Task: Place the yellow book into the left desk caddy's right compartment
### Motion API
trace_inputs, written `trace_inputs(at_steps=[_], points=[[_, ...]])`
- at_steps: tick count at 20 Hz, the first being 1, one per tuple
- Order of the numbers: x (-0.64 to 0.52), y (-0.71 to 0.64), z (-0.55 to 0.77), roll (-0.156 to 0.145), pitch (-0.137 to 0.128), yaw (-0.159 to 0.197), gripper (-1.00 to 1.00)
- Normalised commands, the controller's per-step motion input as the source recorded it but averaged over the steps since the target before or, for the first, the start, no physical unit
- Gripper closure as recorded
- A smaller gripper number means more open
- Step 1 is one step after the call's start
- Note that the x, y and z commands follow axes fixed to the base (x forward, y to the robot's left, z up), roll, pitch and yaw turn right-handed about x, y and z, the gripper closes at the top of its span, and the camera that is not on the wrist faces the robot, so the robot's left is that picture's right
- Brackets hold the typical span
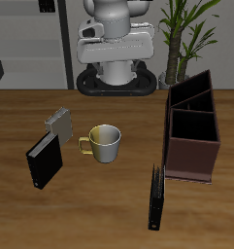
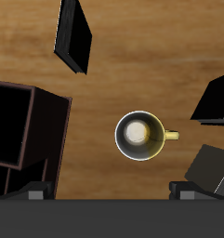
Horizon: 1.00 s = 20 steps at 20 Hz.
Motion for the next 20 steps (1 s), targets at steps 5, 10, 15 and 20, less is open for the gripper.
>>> trace_inputs(at_steps=[5,10,15,20], points=[[-0.06,-0.38,0.08,0.057,-0.042,-0.037,-1.00],[0.01,-0.68,-0.03,-0.087,-0.024,-0.006,-1.00],[-0.11,-0.65,-0.07,-0.063,-0.007,-0.039,-1.00],[-0.17,-0.49,-0.09,-0.064,-0.028,-0.011,-1.00]])
